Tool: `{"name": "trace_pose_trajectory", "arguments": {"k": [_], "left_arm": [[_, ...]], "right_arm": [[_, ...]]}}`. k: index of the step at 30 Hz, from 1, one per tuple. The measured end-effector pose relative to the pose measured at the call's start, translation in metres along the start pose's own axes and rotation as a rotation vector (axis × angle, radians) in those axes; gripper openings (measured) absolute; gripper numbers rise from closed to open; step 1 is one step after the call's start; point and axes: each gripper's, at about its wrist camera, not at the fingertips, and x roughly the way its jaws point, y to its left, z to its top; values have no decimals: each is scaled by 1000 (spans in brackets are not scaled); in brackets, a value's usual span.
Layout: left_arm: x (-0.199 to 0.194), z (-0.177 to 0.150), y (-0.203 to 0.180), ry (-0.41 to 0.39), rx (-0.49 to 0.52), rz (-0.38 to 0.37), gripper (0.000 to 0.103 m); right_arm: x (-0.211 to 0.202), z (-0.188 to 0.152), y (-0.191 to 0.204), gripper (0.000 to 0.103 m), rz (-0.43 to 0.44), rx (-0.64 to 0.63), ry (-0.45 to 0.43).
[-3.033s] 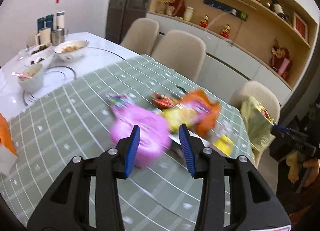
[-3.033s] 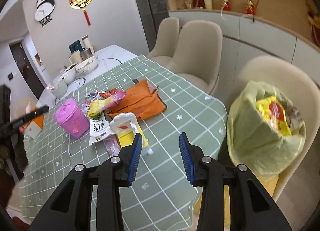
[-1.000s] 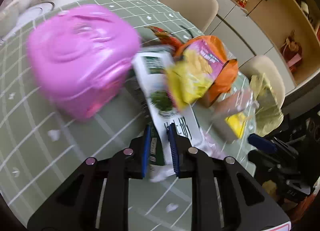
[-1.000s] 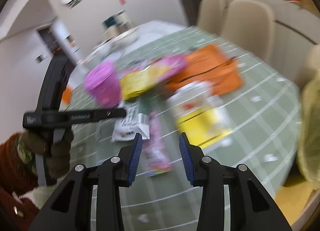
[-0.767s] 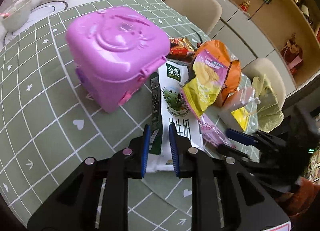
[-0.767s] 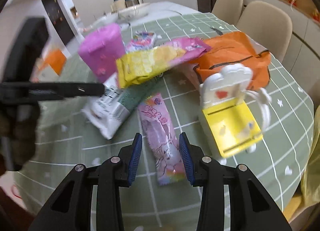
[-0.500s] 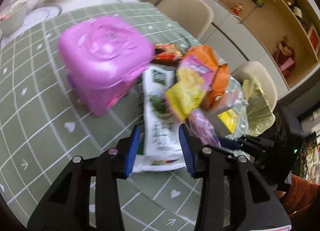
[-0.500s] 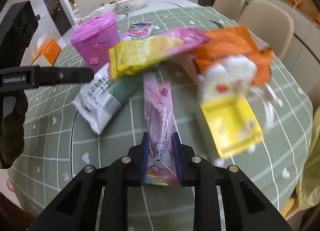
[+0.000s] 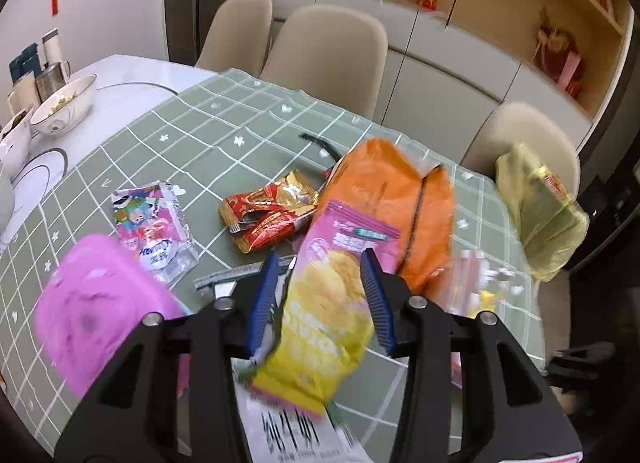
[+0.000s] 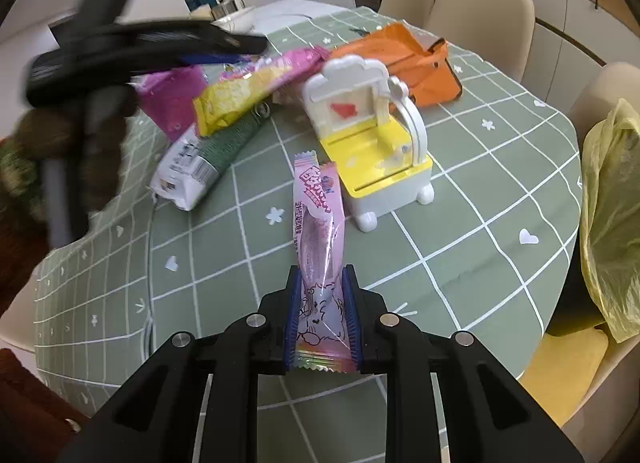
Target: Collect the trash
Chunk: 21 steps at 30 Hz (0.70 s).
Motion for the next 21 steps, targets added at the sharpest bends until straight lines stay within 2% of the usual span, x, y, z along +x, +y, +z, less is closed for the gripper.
{"name": "trace_pose_trajectory", "arguments": {"k": [4,6,10,12,13,14,17,21], "left_arm": [[17,-7,-6,71,20,-24,40],[19,-11,-9,82,7,-19,40],[19,-24,3,133,-118,-27,40],[14,-30,3,132,-142,-31,33],[13,-33,1,145,-141,-36,18],[12,-36,-1,151,-141,-42,9],[1,-43,-7,139,-139,-54,1],[-26,-46,-14,83,-160,-90,0]], "right_arm": [[-8,0,-1,21,-1,14,-17],[-13,-2,-4,21,-10,28,-28],[-23,-8,-6,21,-19,43,-44],[-27,-9,-6,21,-22,46,-52],[-28,-9,-6,21,-21,48,-56],[-29,-9,-7,21,-21,48,-59],[-33,-7,0,20,-19,37,-71],[-43,-5,6,21,-22,12,-94]]}}
